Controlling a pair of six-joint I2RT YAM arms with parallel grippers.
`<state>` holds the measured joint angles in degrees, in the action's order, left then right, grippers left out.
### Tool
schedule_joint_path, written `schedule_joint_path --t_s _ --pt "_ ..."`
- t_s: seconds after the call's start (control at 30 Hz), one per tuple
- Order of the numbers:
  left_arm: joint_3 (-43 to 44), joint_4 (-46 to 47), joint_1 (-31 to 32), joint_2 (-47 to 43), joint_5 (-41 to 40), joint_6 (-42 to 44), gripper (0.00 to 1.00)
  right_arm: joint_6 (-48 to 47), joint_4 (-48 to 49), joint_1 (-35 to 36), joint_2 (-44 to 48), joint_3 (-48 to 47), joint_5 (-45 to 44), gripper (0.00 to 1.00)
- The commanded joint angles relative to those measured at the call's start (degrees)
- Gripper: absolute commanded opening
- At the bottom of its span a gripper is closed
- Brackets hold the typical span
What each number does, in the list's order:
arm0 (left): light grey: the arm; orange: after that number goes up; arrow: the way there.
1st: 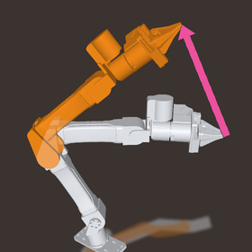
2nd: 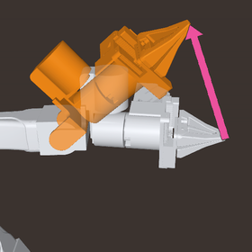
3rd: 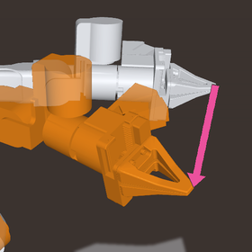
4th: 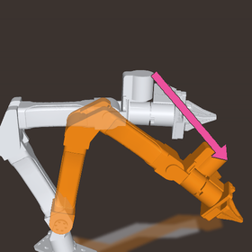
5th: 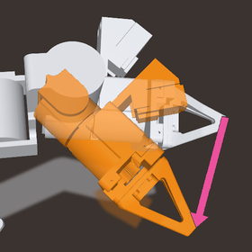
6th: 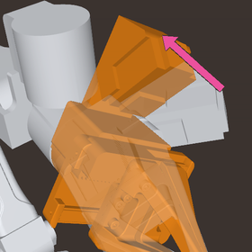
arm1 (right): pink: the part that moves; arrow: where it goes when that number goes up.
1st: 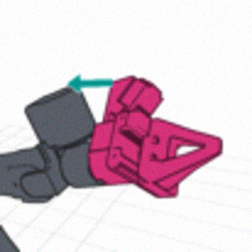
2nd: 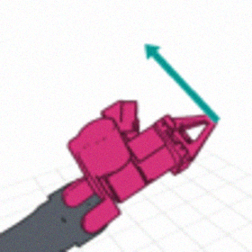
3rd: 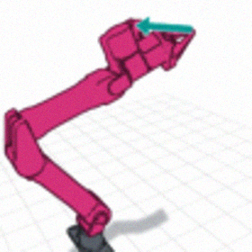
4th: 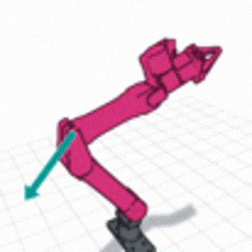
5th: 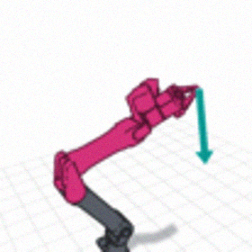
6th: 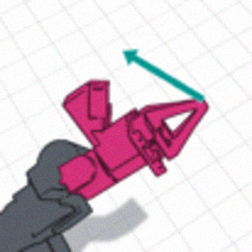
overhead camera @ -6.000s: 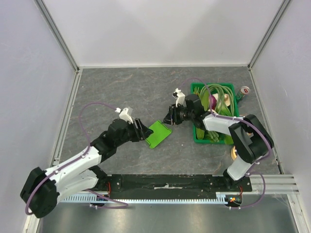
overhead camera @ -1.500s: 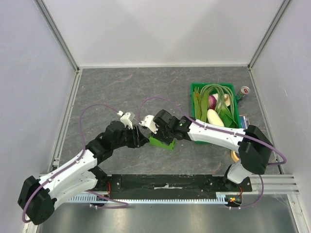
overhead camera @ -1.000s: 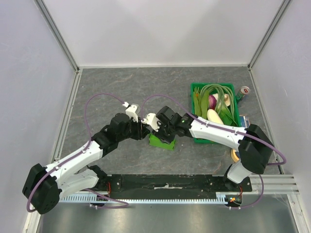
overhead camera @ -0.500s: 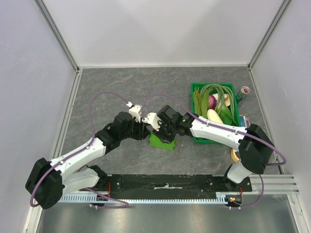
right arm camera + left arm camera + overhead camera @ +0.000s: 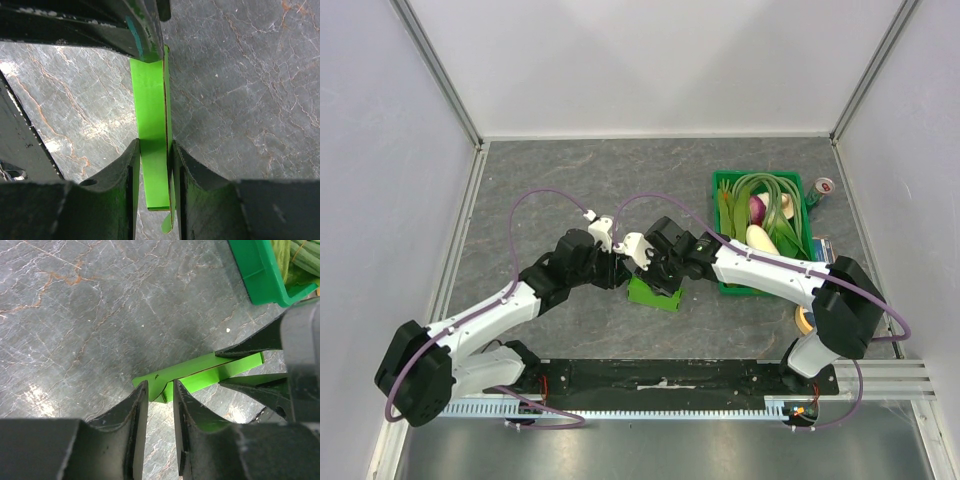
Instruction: Fold the paper box
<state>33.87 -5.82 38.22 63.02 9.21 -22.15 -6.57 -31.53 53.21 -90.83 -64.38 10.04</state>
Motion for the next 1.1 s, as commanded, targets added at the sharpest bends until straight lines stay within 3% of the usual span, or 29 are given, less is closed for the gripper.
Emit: schedule_joint_path --t_s 0.0,0.47,0.83,1.07 --pt "1.3 2.2 0.4 0.4 2.3 2.1 0.31 0.0 -0.6 0.1 0.7 0.9 1.6 0.32" --pt "1.2 1.5 0.4 -0.2 3.9 0.3 0.36 0.1 0.2 0.1 0.6 1.0 2.2 0.31" --pt "1.9 1.2 0.4 1.1 5.2 1.5 0.29 0.2 0.3 0.1 0.8 0.9 2.3 0.31" --pt "2.5 -0.8 0.4 1.8 3.3 2.0 0.32 0.3 0.6 0.1 0.6 0.9 2.4 0.31"
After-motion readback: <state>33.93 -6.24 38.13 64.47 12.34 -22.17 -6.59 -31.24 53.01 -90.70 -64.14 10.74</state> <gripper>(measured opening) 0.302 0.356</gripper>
